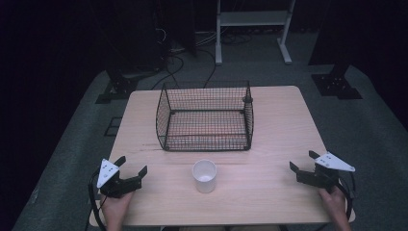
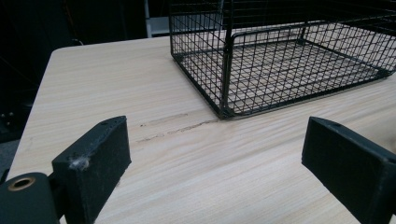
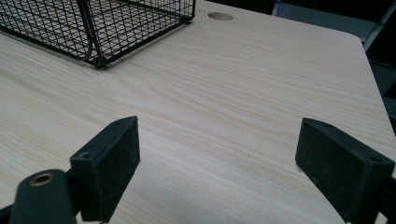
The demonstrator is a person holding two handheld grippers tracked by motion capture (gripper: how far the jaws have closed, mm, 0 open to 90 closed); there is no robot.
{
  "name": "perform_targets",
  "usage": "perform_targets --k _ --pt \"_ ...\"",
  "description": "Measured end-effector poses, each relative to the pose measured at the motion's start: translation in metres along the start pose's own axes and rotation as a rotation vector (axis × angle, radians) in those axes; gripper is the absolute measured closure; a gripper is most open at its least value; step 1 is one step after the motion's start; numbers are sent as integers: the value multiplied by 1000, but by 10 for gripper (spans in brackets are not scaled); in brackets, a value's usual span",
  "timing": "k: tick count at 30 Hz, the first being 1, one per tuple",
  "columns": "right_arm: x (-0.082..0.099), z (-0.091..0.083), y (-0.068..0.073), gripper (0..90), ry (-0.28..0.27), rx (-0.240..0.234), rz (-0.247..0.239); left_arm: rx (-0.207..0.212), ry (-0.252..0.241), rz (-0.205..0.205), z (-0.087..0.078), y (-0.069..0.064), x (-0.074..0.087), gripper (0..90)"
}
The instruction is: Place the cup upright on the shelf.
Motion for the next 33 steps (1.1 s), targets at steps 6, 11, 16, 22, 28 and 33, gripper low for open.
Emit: perform_targets --k 6,11,16,22,28,33 --pt "0 0 0 131 0 1 -1 3 3 8 0 -2 -1 50" --pt "0 0 0 131 0 2 -1 17 2 17 1 -6 -3 40" --pt "0 0 0 131 2 4 -4 38 -5 38 2 -14 -7 28" --pt "0 0 0 131 3 5 -4 64 3 74 3 -22 -9 26" --pt "0 0 0 131 3 6 -2 92 -6 84 2 -27 -11 26" --pt "0 0 0 130 3 6 -2 92 -12 85 1 -28 -12 26"
Point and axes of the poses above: each handheld gripper's, and its own axes: z roughly forward along the jaws, x roughly out of its underside, y roughly to its left, the point moved 8 cm from there along z, roughly forward along the jaws, and after that the axes turned 10 degrees about y, right-handed, at the moved point
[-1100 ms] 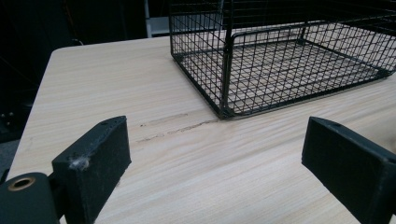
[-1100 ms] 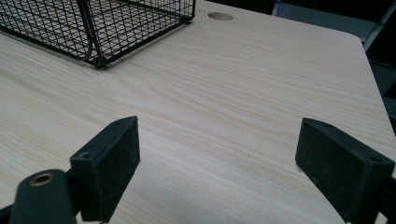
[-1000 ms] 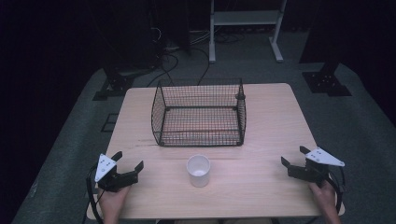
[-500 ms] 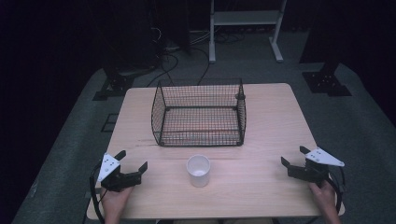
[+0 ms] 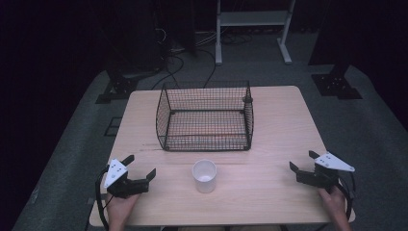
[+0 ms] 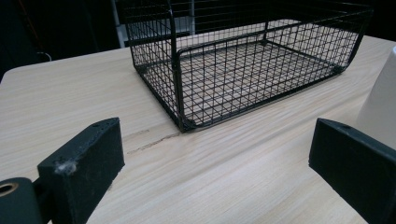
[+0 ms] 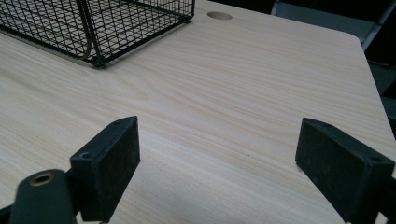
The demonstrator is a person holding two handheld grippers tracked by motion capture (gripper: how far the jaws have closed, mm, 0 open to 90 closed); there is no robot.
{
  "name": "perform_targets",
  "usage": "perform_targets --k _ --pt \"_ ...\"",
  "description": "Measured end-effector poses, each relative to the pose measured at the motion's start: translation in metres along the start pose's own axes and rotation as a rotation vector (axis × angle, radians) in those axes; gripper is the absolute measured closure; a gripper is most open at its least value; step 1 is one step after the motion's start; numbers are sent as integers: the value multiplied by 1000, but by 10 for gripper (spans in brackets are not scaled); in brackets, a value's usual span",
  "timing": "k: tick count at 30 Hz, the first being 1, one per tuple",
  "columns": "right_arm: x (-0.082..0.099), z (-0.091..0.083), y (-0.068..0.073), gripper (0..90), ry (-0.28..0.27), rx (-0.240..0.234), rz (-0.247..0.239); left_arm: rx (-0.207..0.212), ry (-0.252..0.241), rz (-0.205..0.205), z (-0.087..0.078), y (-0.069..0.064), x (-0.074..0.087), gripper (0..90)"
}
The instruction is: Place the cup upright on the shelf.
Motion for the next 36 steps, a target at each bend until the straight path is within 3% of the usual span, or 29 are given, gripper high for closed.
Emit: perform_targets --k 21,36 --pt "0 0 0 131 3 3 3 60 8 61 4 -21 -10 23" --pt "0 0 0 131 7 3 2 186 16 129 7 -49 -27 23"
Point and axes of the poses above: each handheld gripper's, and its own axes: z roughly forward along the jaws, x roughly out of its underside, y roughly to its left, the point moved 8 cm from there along z, roughly forward along the jaws, and after that the axes turned 10 degrees about y, right-handed, at the moved point
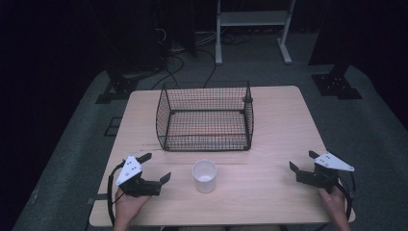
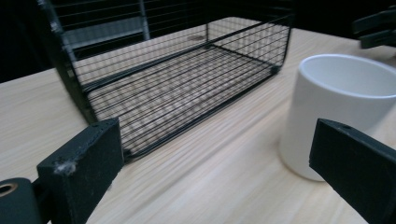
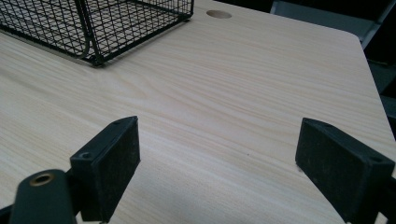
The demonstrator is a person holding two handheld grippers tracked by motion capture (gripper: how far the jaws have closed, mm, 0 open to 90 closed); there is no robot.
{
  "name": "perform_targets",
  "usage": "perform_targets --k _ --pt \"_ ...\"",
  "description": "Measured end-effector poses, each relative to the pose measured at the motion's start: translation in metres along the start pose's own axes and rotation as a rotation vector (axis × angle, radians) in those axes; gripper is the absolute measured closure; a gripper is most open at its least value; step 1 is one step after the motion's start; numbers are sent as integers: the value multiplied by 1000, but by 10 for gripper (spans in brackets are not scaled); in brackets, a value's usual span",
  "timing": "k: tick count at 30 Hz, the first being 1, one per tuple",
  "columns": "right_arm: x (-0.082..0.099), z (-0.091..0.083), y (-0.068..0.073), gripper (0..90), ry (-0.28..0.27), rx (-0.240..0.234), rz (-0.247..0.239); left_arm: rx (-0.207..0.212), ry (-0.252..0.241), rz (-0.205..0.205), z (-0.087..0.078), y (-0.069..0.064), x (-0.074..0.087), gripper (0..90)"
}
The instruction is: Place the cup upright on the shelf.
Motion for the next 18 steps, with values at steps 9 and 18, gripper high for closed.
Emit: perform_targets --k 9,18 --pt "0 0 0 131 0 2 1 51 10 31 0 -12 -10 23" --pt "0 0 0 131 1 2 1 87 10 58 3 -23 -19 23"
Point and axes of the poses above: each handheld gripper's, and its own axes: z roughly forward along the jaws, x roughly out of its underside, y roughly to its left, the point moved 8 cm from there along z, roughly forward along the jaws, and after that the axes turned 10 degrees about y, right-handed, at the moved point
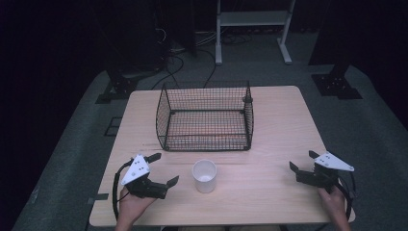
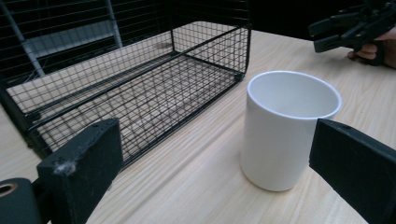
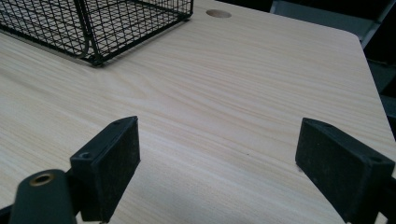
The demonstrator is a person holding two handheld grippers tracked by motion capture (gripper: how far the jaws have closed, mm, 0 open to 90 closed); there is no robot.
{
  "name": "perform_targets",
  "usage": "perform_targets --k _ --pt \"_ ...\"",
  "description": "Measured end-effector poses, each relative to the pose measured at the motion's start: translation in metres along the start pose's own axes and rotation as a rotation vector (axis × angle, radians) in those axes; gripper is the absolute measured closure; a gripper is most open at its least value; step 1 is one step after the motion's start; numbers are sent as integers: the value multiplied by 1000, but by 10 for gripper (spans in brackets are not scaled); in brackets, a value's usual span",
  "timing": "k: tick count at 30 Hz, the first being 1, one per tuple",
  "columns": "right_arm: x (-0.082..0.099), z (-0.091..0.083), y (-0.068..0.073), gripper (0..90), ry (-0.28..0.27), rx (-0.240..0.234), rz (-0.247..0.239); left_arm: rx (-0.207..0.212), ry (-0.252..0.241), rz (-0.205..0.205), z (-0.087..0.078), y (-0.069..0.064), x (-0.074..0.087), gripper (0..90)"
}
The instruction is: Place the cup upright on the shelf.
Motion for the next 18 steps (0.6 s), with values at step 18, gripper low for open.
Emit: perform_targets --k 18 --pt "0 0 0 131 0 -1 1 70 24 67 12 -25 -19 23"
Point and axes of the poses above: each handheld gripper's, and its own axes: z roughly forward along the jaws, x roughly out of its underside, y roughly to its left, the point moved 8 cm from there along z, roughly forward along the jaws, and after that the axes turned 10 degrees about y, right-handed, at the moved point
